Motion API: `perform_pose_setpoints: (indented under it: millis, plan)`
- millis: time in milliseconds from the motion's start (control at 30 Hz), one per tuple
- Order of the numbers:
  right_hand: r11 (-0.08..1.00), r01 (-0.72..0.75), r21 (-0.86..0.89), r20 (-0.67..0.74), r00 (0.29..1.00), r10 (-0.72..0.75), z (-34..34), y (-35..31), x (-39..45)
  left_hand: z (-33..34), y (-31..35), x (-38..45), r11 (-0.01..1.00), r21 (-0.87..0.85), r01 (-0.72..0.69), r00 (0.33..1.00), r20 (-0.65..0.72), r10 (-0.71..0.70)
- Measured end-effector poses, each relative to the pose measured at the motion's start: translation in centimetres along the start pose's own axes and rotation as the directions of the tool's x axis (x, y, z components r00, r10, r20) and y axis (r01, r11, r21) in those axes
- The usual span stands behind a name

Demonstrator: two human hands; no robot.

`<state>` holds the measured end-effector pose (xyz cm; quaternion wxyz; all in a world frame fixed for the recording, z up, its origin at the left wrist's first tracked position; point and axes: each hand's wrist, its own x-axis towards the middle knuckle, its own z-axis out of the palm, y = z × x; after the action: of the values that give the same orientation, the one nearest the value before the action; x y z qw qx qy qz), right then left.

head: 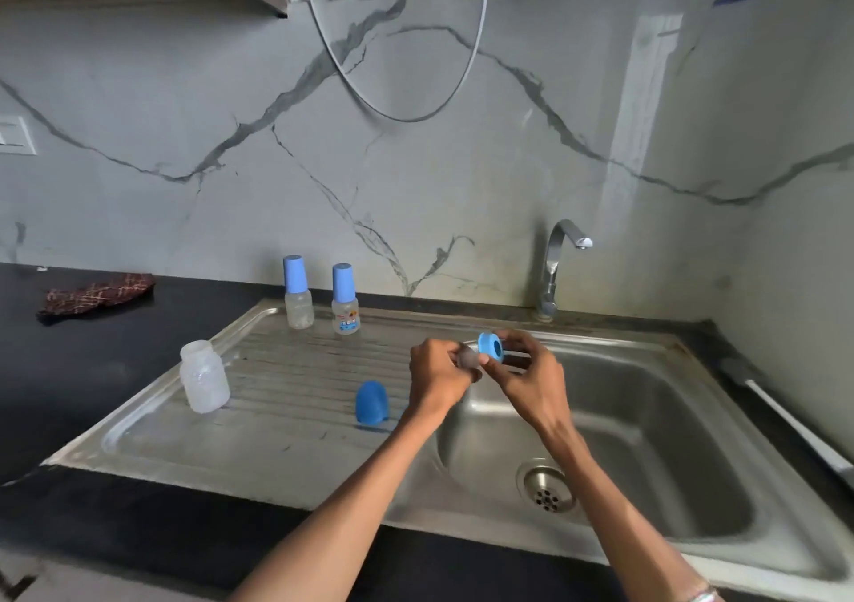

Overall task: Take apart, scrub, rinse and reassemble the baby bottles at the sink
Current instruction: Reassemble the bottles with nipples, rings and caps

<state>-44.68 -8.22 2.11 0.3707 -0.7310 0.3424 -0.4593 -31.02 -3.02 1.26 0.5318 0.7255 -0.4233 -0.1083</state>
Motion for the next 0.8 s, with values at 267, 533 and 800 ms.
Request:
perform_pose_setpoints:
  millis: [267,533,800]
  plan:
    - [0.998,-0.068,-0.016,-0.005,0.998,0.068,-2.3,3.4,1.0,5.2,0.7,0.4,0.995,0.032,-0.092,0.995,0.027,0.092]
    - [0.989,-0.142,-0.052,0.050,0.988,0.144,-3.0,5.6,2.0,6.7,-0.3,0.0,0.973,0.033,-0.230,0.973,0.024,0.230]
    - [0.901,-0.310,0.303,0.105,0.951,0.291,-3.6,7.1,2.4,6.5,-0.3,0.5,0.952,-0.301,-0.053,0.976,0.185,0.113]
